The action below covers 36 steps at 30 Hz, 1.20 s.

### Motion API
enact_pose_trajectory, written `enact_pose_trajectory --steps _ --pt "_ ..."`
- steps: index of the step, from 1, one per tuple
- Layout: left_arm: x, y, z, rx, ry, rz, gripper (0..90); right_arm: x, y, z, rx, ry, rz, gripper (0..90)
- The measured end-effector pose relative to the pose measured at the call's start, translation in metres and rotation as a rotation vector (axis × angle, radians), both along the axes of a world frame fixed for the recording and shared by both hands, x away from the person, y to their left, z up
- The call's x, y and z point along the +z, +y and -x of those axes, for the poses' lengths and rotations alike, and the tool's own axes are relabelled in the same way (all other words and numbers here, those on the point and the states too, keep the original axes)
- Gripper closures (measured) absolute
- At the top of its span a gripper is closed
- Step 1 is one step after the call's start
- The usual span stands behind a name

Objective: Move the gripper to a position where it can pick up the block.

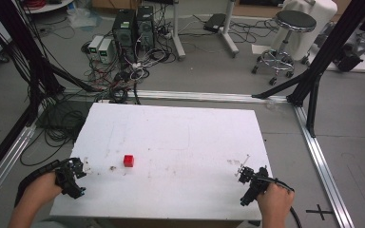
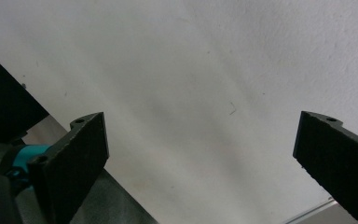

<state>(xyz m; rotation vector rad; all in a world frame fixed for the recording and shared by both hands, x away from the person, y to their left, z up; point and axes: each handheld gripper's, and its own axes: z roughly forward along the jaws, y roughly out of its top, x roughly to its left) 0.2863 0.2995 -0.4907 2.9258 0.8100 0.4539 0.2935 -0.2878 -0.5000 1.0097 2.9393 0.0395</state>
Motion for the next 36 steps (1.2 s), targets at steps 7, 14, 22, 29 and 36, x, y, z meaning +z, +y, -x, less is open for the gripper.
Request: enact_pose_trajectory --steps 7,14,22,29,36 --pt "0.002 0.000 0.000 0.001 -0.003 0.002 19.1 0.002 0.002 0.001 -0.003 -0.004 -0.006 2.5" --pt "0.001 0.000 0.002 0.001 -0.009 -0.003 19.3 0.002 0.001 0.001 0.006 0.003 -0.012 2.4" --pt "-0.003 -0.005 0.005 -0.079 0.026 -0.027 19.3 0.000 -0.006 0.006 -0.014 0.006 -0.020 2.4" --pt "-0.004 -0.006 -0.002 -0.129 0.026 -0.043 19.4 0.004 -0.007 0.008 -0.012 -0.014 -0.036 2.4" --pt "-0.002 -0.007 -0.009 -0.239 0.065 -0.066 19.7 0.004 -0.006 0.007 -0.007 -0.010 -0.040 2.4"
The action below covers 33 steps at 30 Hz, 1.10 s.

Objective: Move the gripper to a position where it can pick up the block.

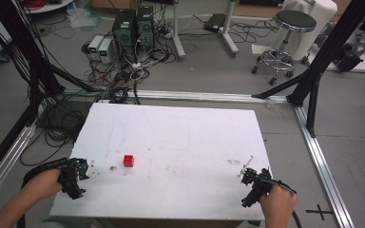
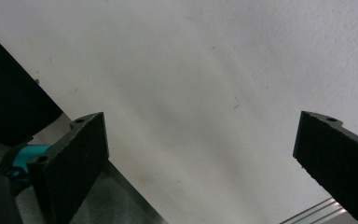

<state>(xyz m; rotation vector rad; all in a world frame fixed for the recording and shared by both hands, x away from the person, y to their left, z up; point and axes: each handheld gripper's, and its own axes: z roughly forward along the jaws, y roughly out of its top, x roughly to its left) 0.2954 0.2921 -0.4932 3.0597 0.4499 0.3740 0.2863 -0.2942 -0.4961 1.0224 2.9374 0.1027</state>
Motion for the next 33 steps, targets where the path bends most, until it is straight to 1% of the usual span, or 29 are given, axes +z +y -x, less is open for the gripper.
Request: enact_pose_trajectory --steps 1,2,3,4,5,6,8,9,11,12,13,15,16,17,19,20,22,23,25,28,29,31,33 --pt "0.002 0.000 -0.002 -0.023 0.005 -0.008 19.7 0.000 0.000 0.000 0.003 -0.002 -0.002 2.4" --pt "0.003 0.000 -0.003 -0.032 0.006 -0.011 19.7 0.000 0.000 0.000 0.005 -0.001 -0.001 2.4" --pt "0.005 0.000 -0.005 -0.063 0.001 -0.021 19.7 0.000 0.001 0.000 0.002 0.000 -0.002 2.5" --pt "0.006 0.000 -0.006 -0.084 -0.003 -0.022 19.7 0.000 0.001 -0.001 0.005 0.001 -0.002 2.4" --pt "0.006 0.000 -0.006 -0.084 -0.003 -0.022 19.7 0.000 0.002 -0.001 0.007 0.002 -0.001 2.4" --pt "0.009 0.000 -0.009 -0.117 0.003 -0.038 19.7 0.000 0.002 -0.001 0.002 0.001 -0.002 2.4" --pt "0.013 -0.001 -0.012 -0.140 0.002 -0.042 19.7 0.000 0.003 -0.001 0.003 0.006 -0.005 2.4" --pt "0.013 -0.001 -0.012 -0.140 0.002 -0.042 19.7 0.000 0.003 -0.002 0.007 0.005 -0.004 2.4" --pt "0.017 -0.003 -0.015 -0.166 0.005 -0.054 19.8 0.000 0.003 -0.002 0.010 0.004 -0.005 2.5" --pt "0.018 -0.004 -0.016 -0.168 0.009 -0.053 19.8 0.000 0.003 -0.002 0.012 0.003 -0.002 2.4" --pt "0.019 -0.005 -0.018 -0.180 0.018 -0.060 19.8 0.000 0.003 -0.002 0.012 0.003 -0.002 2.4" --pt "0.023 -0.007 -0.020 -0.227 0.013 -0.078 19.8 0.000 0.003 -0.002 0.017 -0.002 -0.007 2.5" --pt "0.024 -0.008 -0.021 -0.230 0.018 -0.082 19.9 0.001 0.004 -0.002 0.015 0.000 -0.005 2.5" --pt "0.026 -0.010 -0.024 -0.245 0.017 -0.089 19.9 0.001 0.004 -0.002 0.017 -0.001 -0.005 2.5" --pt "0.029 -0.012 -0.026 -0.247 0.012 -0.089 19.9 0.001 0.004 -0.002 0.017 -0.003 -0.005 2.5" --pt "0.030 -0.014 -0.029 -0.249 0.017 -0.088 19.9 0.001 0.004 -0.002 0.012 -0.003 -0.009 2.5" --pt "0.033 -0.017 -0.033 -0.252 0.010 -0.086 19.9 0.001 0.004 -0.002 0.013 -0.004 -0.009 2.4" --pt "0.036 -0.021 -0.039 -0.254 0.011 -0.090 19.9 0.002 0.004 -0.003 0.019 -0.005 -0.010 2.4" --pt "0.037 -0.023 -0.041 -0.259 0.013 -0.091 19.9 0.003 0.005 -0.002 0.014 -0.008 -0.013 2.5" --pt "0.043 -0.030 -0.051 -0.273 0.018 -0.094 19.9 0.003 0.004 -0.002 0.019 -0.008 -0.016 2.4" --pt "0.043 -0.031 -0.052 -0.271 0.011 -0.084 19.9 0.003 0.003 -0.002 0.019 -0.012 -0.018 2.4" --pt "0.045 -0.033 -0.054 -0.264 0.014 -0.088 19.9 0.003 0.003 -0.002 0.013 -0.008 -0.020 2.4" --pt "0.049 -0.040 -0.061 -0.281 0.009 -0.087 19.9 0.003 0.003 -0.002 0.015 -0.007 -0.019 2.4"
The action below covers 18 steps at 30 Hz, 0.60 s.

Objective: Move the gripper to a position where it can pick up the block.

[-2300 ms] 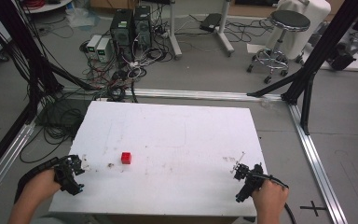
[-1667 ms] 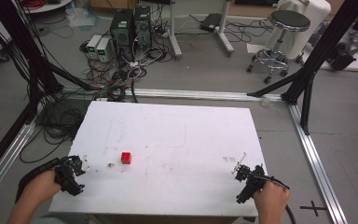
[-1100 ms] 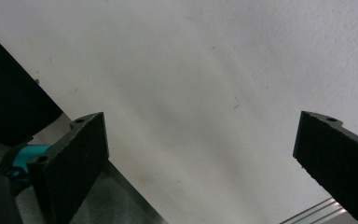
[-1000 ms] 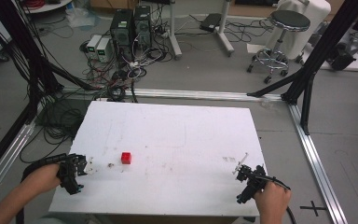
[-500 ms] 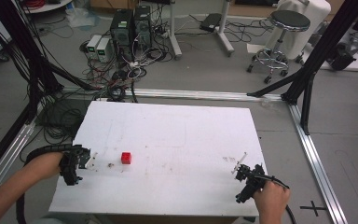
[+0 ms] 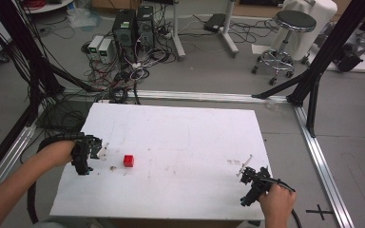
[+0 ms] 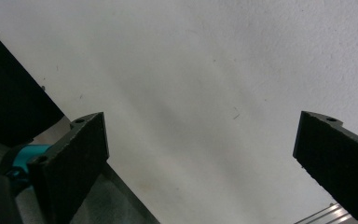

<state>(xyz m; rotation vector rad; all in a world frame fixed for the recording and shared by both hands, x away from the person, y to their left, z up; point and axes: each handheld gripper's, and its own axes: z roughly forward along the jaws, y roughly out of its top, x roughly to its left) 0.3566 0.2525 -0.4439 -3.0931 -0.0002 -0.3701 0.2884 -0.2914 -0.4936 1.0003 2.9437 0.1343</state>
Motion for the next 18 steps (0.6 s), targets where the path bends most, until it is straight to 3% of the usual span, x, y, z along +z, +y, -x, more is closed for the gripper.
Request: enact_pose_trajectory --steps 9,18 --pt "0.001 -0.019 -0.014 -0.014 -0.003 0.020 19.9 0.000 0.002 -0.001 0.005 -0.001 -0.001 2.4" --pt "-0.002 -0.040 -0.023 -0.053 0.007 0.009 19.9 -0.001 0.003 -0.002 0.018 0.000 -0.006 2.4"
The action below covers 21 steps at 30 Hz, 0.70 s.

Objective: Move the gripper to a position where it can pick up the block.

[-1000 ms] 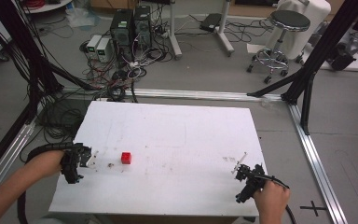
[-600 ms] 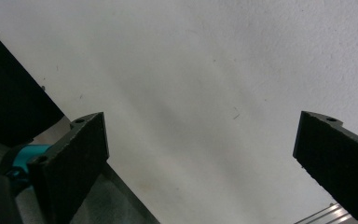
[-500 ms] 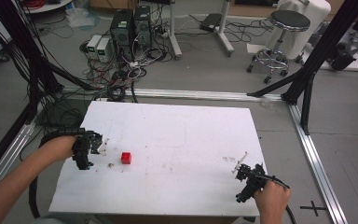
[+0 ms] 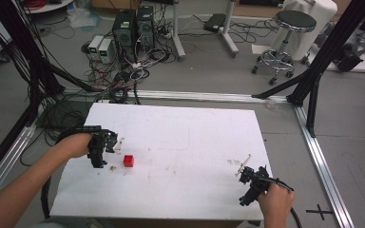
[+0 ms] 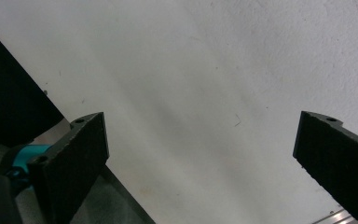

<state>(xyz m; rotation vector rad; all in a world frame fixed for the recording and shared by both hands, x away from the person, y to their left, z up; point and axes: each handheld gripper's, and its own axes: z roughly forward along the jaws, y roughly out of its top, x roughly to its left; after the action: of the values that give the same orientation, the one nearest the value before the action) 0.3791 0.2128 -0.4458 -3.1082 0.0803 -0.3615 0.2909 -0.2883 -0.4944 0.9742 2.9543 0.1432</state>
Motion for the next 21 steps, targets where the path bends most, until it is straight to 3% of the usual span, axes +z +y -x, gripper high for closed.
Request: enact_pose_trajectory --steps 16,21 --pt "-0.011 -0.032 -0.012 -0.046 0.040 0.006 19.9 -0.001 -0.001 0.000 0.002 -0.003 -0.008 2.4" --pt "-0.019 -0.039 -0.014 -0.075 0.050 -0.013 20.1 -0.001 0.001 0.000 0.006 0.002 -0.007 2.4"
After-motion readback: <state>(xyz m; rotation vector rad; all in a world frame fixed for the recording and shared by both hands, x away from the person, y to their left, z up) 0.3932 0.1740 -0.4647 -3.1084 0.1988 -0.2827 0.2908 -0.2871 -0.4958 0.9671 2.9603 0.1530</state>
